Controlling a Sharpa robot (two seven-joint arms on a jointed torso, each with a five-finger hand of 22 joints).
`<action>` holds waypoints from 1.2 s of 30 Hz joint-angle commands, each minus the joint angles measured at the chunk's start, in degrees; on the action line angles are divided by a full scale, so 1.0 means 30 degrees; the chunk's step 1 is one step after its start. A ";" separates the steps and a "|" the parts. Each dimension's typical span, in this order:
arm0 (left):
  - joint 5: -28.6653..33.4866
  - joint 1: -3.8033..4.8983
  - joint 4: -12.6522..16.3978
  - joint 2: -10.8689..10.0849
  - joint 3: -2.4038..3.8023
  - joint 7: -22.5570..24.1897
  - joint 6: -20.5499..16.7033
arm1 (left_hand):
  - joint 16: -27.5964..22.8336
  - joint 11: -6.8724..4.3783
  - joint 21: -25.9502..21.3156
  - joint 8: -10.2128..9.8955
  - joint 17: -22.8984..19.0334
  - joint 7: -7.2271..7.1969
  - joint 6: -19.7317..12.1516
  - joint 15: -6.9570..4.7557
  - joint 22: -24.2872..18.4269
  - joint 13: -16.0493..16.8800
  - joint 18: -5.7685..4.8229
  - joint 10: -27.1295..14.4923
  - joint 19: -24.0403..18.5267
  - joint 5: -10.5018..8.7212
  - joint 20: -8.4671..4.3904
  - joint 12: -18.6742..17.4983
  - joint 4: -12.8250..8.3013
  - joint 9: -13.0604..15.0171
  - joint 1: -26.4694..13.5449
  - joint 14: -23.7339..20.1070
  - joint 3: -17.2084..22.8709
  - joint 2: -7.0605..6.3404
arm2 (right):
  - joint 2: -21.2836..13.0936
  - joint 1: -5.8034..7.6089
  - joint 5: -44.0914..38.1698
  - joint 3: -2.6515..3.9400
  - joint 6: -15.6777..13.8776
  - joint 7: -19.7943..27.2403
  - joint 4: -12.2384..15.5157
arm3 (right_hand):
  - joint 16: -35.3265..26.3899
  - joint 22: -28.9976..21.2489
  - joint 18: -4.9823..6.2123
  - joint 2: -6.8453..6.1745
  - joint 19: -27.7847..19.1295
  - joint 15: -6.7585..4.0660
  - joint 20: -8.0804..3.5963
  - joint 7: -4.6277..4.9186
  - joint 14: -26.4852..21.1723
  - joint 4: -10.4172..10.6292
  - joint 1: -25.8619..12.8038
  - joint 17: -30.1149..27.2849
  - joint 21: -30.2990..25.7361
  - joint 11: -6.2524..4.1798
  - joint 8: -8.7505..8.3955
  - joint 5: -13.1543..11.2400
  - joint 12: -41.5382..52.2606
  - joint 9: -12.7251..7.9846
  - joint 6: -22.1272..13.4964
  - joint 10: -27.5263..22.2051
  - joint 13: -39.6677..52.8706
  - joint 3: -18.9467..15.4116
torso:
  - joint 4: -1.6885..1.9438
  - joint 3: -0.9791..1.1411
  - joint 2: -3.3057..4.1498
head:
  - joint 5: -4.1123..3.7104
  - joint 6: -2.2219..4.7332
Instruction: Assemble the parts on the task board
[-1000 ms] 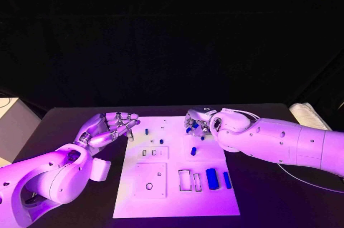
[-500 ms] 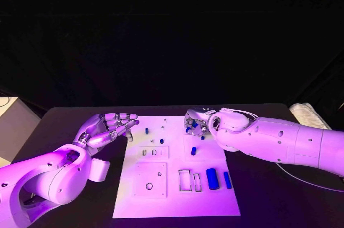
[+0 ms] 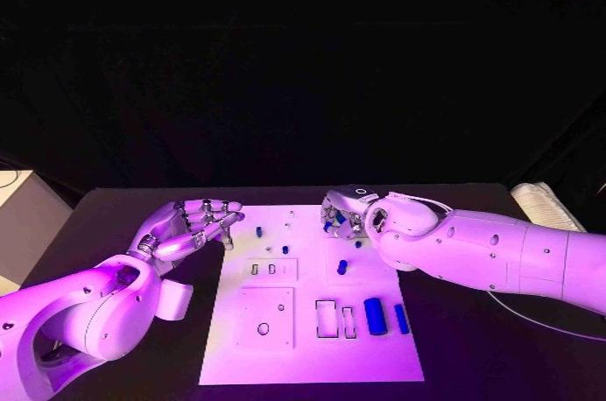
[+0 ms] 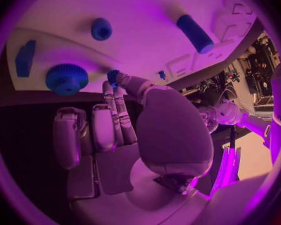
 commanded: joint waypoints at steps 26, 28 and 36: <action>0.0246 0.0214 0.0149 0.0001 0.0023 0.0070 0.0454 | 0.0098 -0.0023 0.0123 0.0042 0.0020 0.0041 -0.0088 -0.0029 0.0057 0.0025 0.0242 -0.0132 -0.0151 -0.0099 0.0014 -0.0031 -0.0022 0.0032 -0.0045 -0.0185 0.0154 -0.0068 | 0.3484 0.0205 -0.1157 0.0198 -0.2937 -0.0743 -0.2880 | 0.0175 0.1895 -0.0237 -0.0052 0.0594 -0.0162 -0.0185 0.0016 0.0652 -0.0052 -0.0020 0.0051 0.0244 -0.0270 0.0199 0.0257 -0.0044 0.0165 0.0181 0.0452 0.0120 0.0114 | 0.0469 -0.0217 0.0306 | -0.0222 0.0115; 0.0246 0.0242 0.0162 -0.0002 0.0024 0.0066 0.0455 | 0.0098 -0.0023 0.0123 0.0042 0.0020 0.0041 -0.0088 -0.0029 0.0057 0.0025 0.0242 -0.0132 -0.0151 -0.0099 0.0014 -0.0031 -0.0022 0.0032 -0.0045 -0.0185 0.0154 -0.0068 | 0.3601 0.0190 -0.1141 0.0199 -0.2893 -0.0723 -0.3025 | 0.0175 0.1894 -0.0237 -0.0052 0.0594 -0.0162 -0.0185 0.0017 0.0652 -0.0051 -0.0022 0.0051 0.0244 -0.0270 0.0199 0.0258 -0.0044 0.0165 0.0181 0.0451 0.0120 0.0114 | 0.0497 -0.0239 0.0341 | -0.0240 0.0124; 0.0246 0.0305 0.0164 0.0000 0.0026 0.0057 0.0454 | 0.0098 -0.0023 0.0123 0.0042 0.0020 0.0041 -0.0088 -0.0029 0.0057 0.0025 0.0242 -0.0132 -0.0151 -0.0099 0.0014 -0.0031 -0.0022 0.0032 -0.0045 -0.0185 0.0154 -0.0068 | 0.3896 0.0149 -0.1027 0.0198 -0.2678 -0.0660 -0.3314 | 0.0182 0.1884 -0.0234 -0.0060 0.0588 -0.0157 -0.0183 0.0024 0.0653 -0.0045 -0.0055 0.0050 0.0236 -0.0262 0.0198 0.0274 -0.0057 0.0175 0.0167 0.0442 0.0117 0.0118 | 0.0584 -0.0320 0.0474 | -0.0266 0.0195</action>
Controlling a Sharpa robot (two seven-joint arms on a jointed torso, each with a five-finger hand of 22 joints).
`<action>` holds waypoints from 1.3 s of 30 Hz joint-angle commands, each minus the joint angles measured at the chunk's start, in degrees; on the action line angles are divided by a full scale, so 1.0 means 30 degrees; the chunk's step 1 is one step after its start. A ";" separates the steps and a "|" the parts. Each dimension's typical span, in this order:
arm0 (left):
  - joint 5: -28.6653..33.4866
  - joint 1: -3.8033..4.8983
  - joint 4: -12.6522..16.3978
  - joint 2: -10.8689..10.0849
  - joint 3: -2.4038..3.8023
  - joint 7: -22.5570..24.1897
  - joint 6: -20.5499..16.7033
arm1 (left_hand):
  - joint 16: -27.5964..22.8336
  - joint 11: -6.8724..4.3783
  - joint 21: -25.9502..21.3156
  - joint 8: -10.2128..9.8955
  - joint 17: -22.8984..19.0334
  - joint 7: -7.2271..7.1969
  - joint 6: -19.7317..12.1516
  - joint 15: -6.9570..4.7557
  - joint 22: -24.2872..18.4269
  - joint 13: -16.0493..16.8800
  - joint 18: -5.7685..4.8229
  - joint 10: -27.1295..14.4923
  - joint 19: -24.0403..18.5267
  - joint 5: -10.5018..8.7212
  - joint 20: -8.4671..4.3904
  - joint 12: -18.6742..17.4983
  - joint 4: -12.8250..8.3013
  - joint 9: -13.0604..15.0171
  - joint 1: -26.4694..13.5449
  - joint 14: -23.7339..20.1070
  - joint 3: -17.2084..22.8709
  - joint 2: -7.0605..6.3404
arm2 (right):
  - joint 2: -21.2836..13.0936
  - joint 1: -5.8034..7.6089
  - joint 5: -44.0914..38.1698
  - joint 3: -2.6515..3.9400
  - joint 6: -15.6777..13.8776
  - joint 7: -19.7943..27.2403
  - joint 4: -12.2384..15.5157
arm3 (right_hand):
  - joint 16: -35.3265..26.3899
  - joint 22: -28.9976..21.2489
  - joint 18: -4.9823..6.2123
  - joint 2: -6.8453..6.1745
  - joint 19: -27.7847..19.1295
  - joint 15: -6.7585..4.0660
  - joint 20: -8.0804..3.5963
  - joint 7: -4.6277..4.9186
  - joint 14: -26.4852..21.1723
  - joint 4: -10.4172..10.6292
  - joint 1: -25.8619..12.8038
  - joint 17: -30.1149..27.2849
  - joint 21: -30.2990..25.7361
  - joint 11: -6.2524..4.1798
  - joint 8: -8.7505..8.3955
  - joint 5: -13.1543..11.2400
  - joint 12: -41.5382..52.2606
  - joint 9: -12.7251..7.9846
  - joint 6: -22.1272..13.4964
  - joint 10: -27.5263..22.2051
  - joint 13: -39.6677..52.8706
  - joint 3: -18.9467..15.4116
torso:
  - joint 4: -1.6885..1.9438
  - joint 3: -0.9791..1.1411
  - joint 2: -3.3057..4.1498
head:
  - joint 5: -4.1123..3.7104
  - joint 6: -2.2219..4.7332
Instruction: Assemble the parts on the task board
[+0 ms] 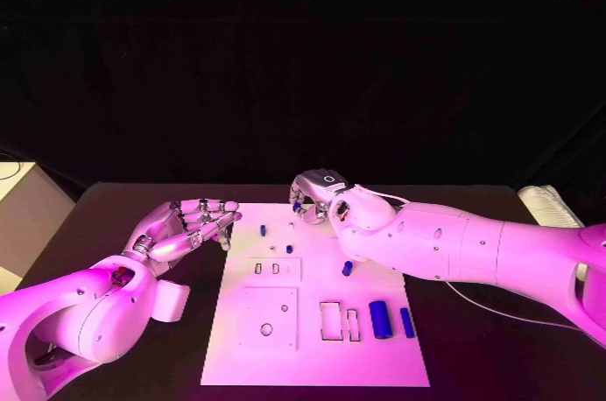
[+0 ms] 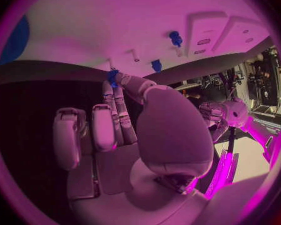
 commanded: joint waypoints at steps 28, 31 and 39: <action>0.0118 0.0115 0.0003 -0.0051 0.0019 0.0038 0.0364 | 0.0128 -0.0023 0.0143 0.0037 0.0013 0.0039 -0.0109 0.0040 0.0056 0.0032 0.0245 -0.0154 -0.0197 -0.0106 0.0019 -0.0033 0.0017 0.0043 -0.0029 -0.0140 0.0128 -0.0085 | 0.0147 -0.0054 -0.0418 -0.0001 0.0591 -0.0256 -0.0366 | 0.0072 0.1692 -0.0113 -0.0178 0.0429 -0.0125 -0.0096 0.0039 0.0621 0.0016 -0.0248 -0.0119 -0.0051 -0.0268 0.0045 0.0013 0.0069 0.0086 -0.0084 0.0292 0.0088 0.0051 | 0.0056 -0.0061 0.0181 | 0.0085 -0.0002; 0.0122 0.0117 0.0001 -0.0050 0.0019 0.0029 0.0367 | 0.0128 -0.0023 0.0143 0.0037 0.0013 0.0039 -0.0109 0.0040 0.0056 0.0032 0.0245 -0.0154 -0.0197 -0.0106 0.0019 -0.0033 0.0017 0.0043 -0.0029 -0.0140 0.0128 -0.0085 | 0.0207 -0.0053 -0.0316 -0.0003 0.0493 -0.0077 -0.0450 | -0.0332 0.0609 0.0130 -0.0592 -0.0116 0.0089 0.0031 0.0256 0.0395 0.0081 -0.0663 -0.0825 -0.0828 -0.0029 -0.0255 -0.0091 -0.0013 0.0070 -0.0679 -0.0655 -0.0152 0.0072 | 0.0057 -0.0070 0.0190 | 0.0080 0.0001; 0.0129 0.0122 -0.0025 -0.0060 0.0019 0.0012 0.0369 | 0.0137 -0.0021 0.0160 0.0034 0.0010 0.0040 -0.0118 0.0041 0.0067 0.0032 0.0246 -0.0163 -0.0211 -0.0108 0.0021 -0.0034 0.0014 0.0046 -0.0028 -0.0147 0.0135 -0.0088 | 0.0242 -0.0052 -0.0044 -0.0008 0.0107 0.0343 -0.0561 | -0.2113 -0.4822 0.1237 -0.0125 -0.2156 0.0682 0.0619 0.0014 -0.0348 0.1168 0.0994 -0.3764 -0.5463 0.0759 -0.1838 -0.0120 0.0201 -0.0318 -0.2769 -0.5605 -0.0527 -0.6621 | 0.0092 -0.0084 0.0182 | 0.0084 0.0001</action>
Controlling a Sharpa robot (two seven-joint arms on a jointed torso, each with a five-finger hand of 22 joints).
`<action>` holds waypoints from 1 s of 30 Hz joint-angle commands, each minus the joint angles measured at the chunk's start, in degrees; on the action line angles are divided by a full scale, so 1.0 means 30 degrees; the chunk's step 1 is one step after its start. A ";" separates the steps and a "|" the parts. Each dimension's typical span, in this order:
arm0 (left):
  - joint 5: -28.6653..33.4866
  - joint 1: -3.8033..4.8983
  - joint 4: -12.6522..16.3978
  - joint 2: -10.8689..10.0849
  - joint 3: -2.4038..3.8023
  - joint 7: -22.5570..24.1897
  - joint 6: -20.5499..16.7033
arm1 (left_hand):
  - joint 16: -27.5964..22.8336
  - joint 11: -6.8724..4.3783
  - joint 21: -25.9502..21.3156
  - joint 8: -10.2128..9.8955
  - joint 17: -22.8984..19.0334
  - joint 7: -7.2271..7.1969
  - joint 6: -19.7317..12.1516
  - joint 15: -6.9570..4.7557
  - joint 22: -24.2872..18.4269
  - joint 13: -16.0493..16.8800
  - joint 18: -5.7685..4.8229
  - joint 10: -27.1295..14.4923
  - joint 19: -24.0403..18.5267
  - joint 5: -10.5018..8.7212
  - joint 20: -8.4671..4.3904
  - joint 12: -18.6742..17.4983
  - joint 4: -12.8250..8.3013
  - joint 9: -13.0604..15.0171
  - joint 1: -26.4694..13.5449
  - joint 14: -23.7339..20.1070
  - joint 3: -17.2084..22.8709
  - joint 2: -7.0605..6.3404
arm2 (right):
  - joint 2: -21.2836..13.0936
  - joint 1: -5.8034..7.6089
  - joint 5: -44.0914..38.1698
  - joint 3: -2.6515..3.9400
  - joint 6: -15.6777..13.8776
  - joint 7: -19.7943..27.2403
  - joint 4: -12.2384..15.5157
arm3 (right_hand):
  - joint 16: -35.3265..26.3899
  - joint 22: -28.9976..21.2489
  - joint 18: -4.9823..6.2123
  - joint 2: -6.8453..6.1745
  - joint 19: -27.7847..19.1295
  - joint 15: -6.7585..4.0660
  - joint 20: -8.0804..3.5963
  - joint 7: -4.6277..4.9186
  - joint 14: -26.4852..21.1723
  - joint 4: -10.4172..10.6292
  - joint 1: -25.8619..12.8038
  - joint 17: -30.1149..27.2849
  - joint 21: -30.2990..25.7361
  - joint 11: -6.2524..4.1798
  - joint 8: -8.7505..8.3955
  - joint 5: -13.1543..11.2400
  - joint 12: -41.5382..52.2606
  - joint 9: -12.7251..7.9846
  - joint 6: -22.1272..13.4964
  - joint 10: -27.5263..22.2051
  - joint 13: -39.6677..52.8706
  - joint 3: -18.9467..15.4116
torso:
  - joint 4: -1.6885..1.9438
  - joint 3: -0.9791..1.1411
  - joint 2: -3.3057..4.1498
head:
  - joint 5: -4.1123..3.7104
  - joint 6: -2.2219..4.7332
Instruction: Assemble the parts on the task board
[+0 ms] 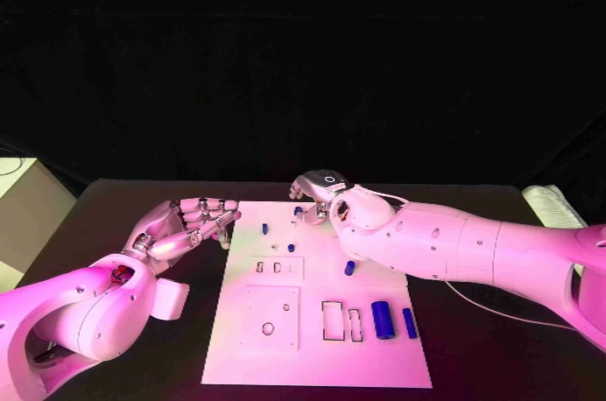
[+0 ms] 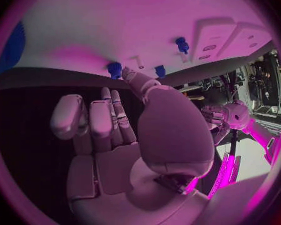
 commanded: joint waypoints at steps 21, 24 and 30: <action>0.0162 0.0035 -0.0147 -0.0206 0.0012 -0.0004 0.0342 | 0.0081 -0.0016 0.0105 0.0026 0.0004 0.0039 -0.0140 0.0044 0.0053 0.0016 0.0245 -0.0187 -0.0175 -0.0111 -0.0040 -0.0040 0.0007 0.0022 -0.0026 -0.0166 0.0149 -0.0097 | -0.6664 0.0432 0.4543 0.0317 -0.0310 -0.0425 0.5968 | 0.2677 0.5142 -0.1017 -0.0824 0.2530 -0.1013 -0.0911 -0.0153 0.1053 0.3648 0.1693 0.3424 0.3799 -0.1355 -0.0645 0.0810 0.5079 -0.0192 -0.0549 0.8066 0.3036 -0.3958 | -0.0462 0.0164 -0.0050 | -0.0064 0.0276; 0.0163 0.0035 -0.0168 -0.0198 0.0012 -0.0027 0.0350 | 0.0081 -0.0016 0.0105 0.0026 0.0004 0.0039 -0.0140 0.0044 0.0053 0.0016 0.0245 -0.0187 -0.0175 -0.0111 -0.0040 -0.0040 0.0007 0.0022 -0.0026 -0.0166 0.0149 -0.0097 | -0.7186 0.0449 0.5338 0.0323 0.0273 -0.0535 0.6256 | 0.4556 0.7092 -0.1422 -0.0040 0.3087 -0.0936 -0.0946 -0.0048 0.1448 0.4836 0.2262 0.6456 0.5373 -0.1098 0.0752 0.1012 2.2222 0.0662 -0.1352 0.7694 2.1176 -0.6175 | -0.0497 0.0204 -0.0039 | -0.0058 0.0288; 0.0158 0.0035 -0.0215 -0.0146 0.0011 -0.0074 0.0405 | 0.0085 -0.0018 0.0112 0.0025 0.0002 0.0034 -0.0143 0.0044 0.0058 0.0017 0.0246 -0.0187 -0.0180 -0.0111 -0.0039 -0.0038 0.0005 0.0023 -0.0025 -0.0169 0.0151 -0.0100 | -0.7653 0.0457 0.6270 0.0327 0.1025 -0.0876 0.6177 | 0.6481 0.9310 -0.1947 -0.0187 0.4066 -0.0331 -0.0315 0.0350 0.2345 0.5564 0.2200 1.1028 0.7101 -0.0669 0.2294 0.1533 2.8663 0.1244 -0.2320 1.1335 2.8707 -0.6403 | -0.0480 0.0234 -0.0021 | -0.0143 0.0276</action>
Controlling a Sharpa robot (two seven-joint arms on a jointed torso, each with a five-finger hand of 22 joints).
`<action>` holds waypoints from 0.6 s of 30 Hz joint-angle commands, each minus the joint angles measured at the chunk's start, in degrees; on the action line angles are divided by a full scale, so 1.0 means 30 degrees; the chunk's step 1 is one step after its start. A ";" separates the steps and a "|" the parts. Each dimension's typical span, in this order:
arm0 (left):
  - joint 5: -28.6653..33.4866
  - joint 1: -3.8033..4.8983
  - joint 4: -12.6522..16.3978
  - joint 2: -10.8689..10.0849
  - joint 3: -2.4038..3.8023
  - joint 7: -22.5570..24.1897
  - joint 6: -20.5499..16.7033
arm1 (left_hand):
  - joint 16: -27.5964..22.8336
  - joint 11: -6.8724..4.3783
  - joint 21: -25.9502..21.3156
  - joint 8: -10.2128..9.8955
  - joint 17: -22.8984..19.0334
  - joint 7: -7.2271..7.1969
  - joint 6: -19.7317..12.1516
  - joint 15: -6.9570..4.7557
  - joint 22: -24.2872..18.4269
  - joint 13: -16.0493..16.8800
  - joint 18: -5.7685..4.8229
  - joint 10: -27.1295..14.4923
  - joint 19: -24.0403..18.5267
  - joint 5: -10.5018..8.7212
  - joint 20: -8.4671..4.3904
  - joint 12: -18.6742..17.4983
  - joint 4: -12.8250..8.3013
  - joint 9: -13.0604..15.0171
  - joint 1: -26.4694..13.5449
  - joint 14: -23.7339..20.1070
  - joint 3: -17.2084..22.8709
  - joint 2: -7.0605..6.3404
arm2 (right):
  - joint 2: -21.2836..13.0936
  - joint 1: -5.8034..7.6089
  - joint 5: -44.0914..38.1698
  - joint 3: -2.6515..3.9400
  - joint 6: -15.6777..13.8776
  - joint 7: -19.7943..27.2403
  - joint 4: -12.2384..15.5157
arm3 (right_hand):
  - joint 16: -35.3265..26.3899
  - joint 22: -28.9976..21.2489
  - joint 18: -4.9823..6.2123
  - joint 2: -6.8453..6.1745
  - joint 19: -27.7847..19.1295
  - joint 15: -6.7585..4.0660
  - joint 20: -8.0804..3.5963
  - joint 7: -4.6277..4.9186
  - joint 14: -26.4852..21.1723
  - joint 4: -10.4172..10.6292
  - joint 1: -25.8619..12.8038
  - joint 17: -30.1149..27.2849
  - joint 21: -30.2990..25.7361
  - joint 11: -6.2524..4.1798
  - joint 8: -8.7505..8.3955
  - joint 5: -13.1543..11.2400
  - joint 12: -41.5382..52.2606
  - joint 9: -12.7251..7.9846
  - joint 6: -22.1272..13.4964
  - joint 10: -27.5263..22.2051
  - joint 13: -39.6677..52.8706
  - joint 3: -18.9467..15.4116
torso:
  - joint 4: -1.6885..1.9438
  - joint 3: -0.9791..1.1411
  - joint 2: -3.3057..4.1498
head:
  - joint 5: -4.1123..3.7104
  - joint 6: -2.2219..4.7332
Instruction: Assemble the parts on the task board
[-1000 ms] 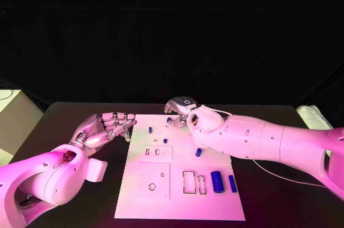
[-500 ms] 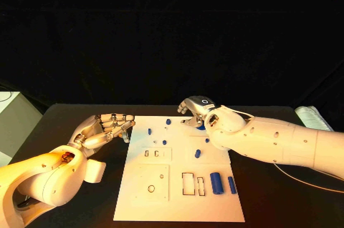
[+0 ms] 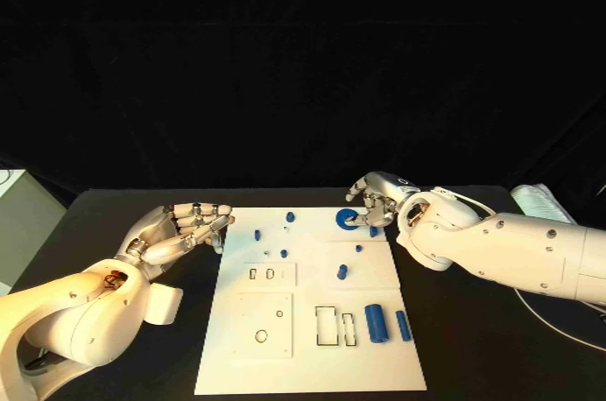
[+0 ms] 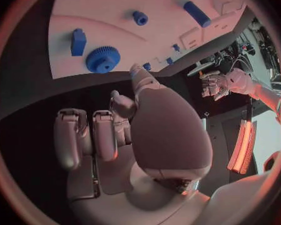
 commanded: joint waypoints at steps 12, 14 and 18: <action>0.0064 0.0021 -0.0139 0.0162 0.0013 -0.0019 0.0454 | 0.0096 0.0047 0.0132 0.0025 -0.0001 0.0019 -0.0149 -0.0025 0.0039 0.0023 0.0250 -0.0117 -0.0125 -0.0113 0.0035 -0.0035 0.0003 0.0033 -0.0026 -0.0110 0.0159 -0.0104 | 0.0796 -0.0113 0.2439 -0.0001 0.1533 -0.0735 -0.1462 | 0.1942 0.5016 -0.0839 0.0551 0.1964 0.0672 0.0606 0.0333 0.1988 0.0801 0.0173 0.5087 0.1793 0.0476 0.2278 0.0994 1.0128 0.0885 -0.1016 0.2289 1.1246 -0.0689 | 0.0089 -0.0028 0.0033 | -0.0067 -0.0186; 0.0062 0.0021 -0.0152 0.0167 0.0013 -0.0027 0.0461 | 0.0096 0.0047 0.0132 0.0025 -0.0001 0.0019 -0.0149 -0.0025 0.0039 0.0023 0.0250 -0.0117 -0.0125 -0.0113 0.0035 -0.0035 0.0003 0.0033 -0.0026 -0.0110 0.0159 -0.0104 | 0.0939 -0.0138 0.2517 -0.0003 0.1555 -0.0763 -0.1657 | 0.1942 0.5016 -0.0839 0.0609 0.1964 0.0668 0.0605 0.0320 0.1988 0.0802 0.0171 0.5087 0.1793 0.0466 0.2337 0.1003 1.0128 0.0896 -0.0967 0.2289 1.1246 -0.0626 | 0.0095 -0.0032 0.0037 | -0.0049 -0.0217; 0.0058 0.0021 -0.0171 0.0168 0.0013 -0.0038 0.0470 | 0.0096 0.0047 0.0132 0.0025 -0.0001 0.0019 -0.0149 -0.0025 0.0039 0.0023 0.0250 -0.0117 -0.0125 -0.0113 0.0035 -0.0035 0.0003 0.0033 -0.0026 -0.0110 0.0159 -0.0104 | 0.1175 -0.0181 0.2660 -0.0006 0.1601 -0.0809 -0.1962 | 0.1942 0.5016 -0.0839 0.0701 0.1964 0.0659 0.0604 0.0305 0.1988 0.0816 0.0137 0.5087 0.1793 0.0454 0.2399 0.1008 1.0128 0.0904 -0.0904 0.2289 1.1246 -0.0544 | 0.0041 -0.0035 0.0025 | -0.0021 -0.0246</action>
